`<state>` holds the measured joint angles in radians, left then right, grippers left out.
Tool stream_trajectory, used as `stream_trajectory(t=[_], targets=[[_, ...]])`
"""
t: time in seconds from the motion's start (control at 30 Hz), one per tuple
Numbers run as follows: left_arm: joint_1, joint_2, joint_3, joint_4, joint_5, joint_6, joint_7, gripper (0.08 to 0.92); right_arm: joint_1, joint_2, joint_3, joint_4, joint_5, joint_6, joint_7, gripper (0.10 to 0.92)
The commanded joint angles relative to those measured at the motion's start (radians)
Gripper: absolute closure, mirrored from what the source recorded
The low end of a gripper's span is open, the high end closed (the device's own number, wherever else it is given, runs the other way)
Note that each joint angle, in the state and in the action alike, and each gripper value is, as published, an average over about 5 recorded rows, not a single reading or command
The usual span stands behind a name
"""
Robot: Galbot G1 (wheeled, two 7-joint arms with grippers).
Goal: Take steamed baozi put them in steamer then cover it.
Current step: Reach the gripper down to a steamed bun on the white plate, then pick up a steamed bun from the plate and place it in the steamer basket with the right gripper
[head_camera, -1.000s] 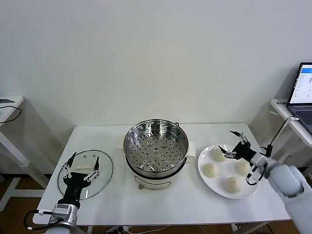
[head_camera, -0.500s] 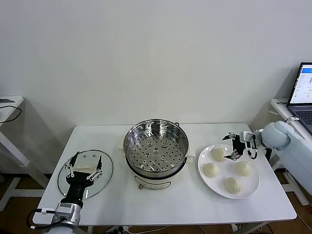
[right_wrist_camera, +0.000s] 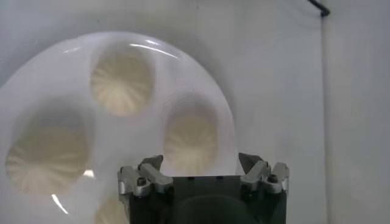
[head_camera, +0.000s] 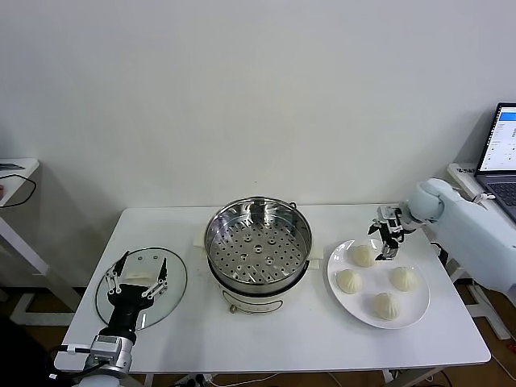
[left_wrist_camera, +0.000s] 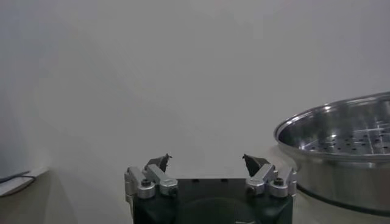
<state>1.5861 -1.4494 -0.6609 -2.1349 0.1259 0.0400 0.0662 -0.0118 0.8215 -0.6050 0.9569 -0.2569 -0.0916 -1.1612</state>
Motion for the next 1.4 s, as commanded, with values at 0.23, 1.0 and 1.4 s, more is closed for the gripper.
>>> stream_trajectory(t=[0.23,1.0,1.4], targets=[[0.001,-0.007,0.0,-0.005,0.0,0.002,-0.002,0.177,-0.009,0.082,-0.021,-0.093,-0.092,0.008,-0.023,0.203],[0.0,-0.013,-0.003,0.0,0.002,-0.003,-0.005,0.177,-0.032,0.111,0.001,-0.115,-0.145,0.027,0.001,0.342],[0.002,-0.015,-0.001,-0.007,0.004,-0.003,-0.005,0.177,-0.009,0.045,-0.015,-0.027,-0.08,0.037,-0.007,0.393]])
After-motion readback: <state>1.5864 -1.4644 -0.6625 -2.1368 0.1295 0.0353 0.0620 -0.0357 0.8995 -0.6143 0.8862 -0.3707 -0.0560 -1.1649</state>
